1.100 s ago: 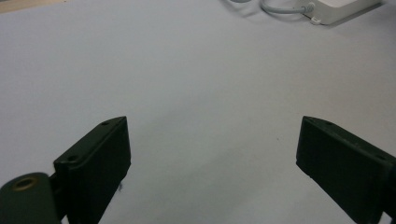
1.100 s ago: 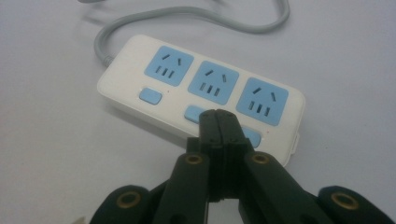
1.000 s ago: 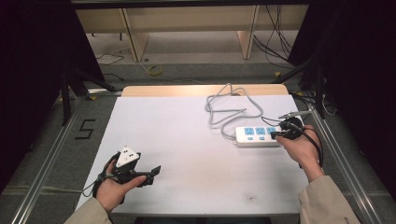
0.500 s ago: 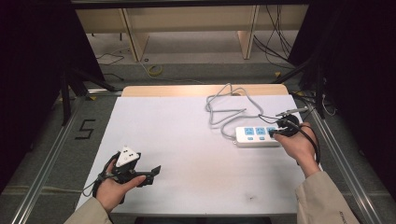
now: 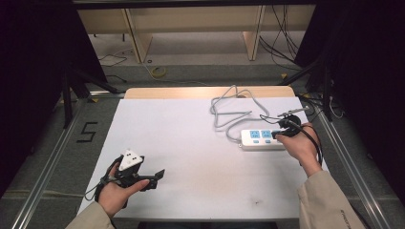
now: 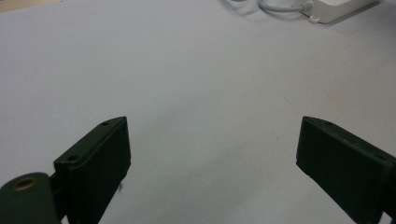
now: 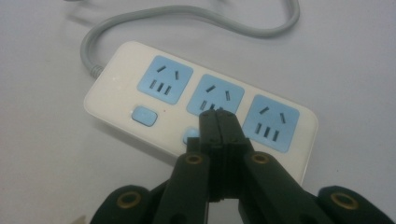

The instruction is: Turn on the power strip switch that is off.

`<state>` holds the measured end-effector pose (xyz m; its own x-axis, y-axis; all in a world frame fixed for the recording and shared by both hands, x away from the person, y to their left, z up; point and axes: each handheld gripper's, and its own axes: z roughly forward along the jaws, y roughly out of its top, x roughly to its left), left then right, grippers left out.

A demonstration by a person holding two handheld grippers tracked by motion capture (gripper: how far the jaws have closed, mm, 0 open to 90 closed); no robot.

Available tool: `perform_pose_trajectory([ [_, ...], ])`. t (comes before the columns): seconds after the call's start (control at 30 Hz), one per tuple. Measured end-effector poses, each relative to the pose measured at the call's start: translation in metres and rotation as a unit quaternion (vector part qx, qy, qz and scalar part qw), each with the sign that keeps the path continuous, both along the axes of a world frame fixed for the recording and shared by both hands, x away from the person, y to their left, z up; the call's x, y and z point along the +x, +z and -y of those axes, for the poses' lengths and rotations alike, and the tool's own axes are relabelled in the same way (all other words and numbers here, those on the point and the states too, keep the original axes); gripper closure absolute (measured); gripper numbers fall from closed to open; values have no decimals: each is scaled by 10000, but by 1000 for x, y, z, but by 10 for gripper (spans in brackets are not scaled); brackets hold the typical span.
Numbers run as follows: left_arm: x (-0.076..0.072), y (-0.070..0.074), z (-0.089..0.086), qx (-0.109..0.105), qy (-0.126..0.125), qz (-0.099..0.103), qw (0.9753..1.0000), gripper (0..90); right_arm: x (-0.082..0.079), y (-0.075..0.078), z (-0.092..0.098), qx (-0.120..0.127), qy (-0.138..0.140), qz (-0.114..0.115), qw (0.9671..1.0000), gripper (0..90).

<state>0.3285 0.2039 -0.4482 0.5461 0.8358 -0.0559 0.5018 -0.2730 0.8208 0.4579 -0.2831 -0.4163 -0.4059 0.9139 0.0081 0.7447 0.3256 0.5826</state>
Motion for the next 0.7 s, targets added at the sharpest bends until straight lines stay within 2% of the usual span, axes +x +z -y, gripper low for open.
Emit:
perform_pose_trajectory([
  [0.3,0,0,0,4,-33,1,10000,96,6,1,-5,-30,-12,0,10000,900],
  [0.7,0,0,1,1,-47,-4,10000,96,11,-3,-9,-74,-24,-140,9999,900],
])
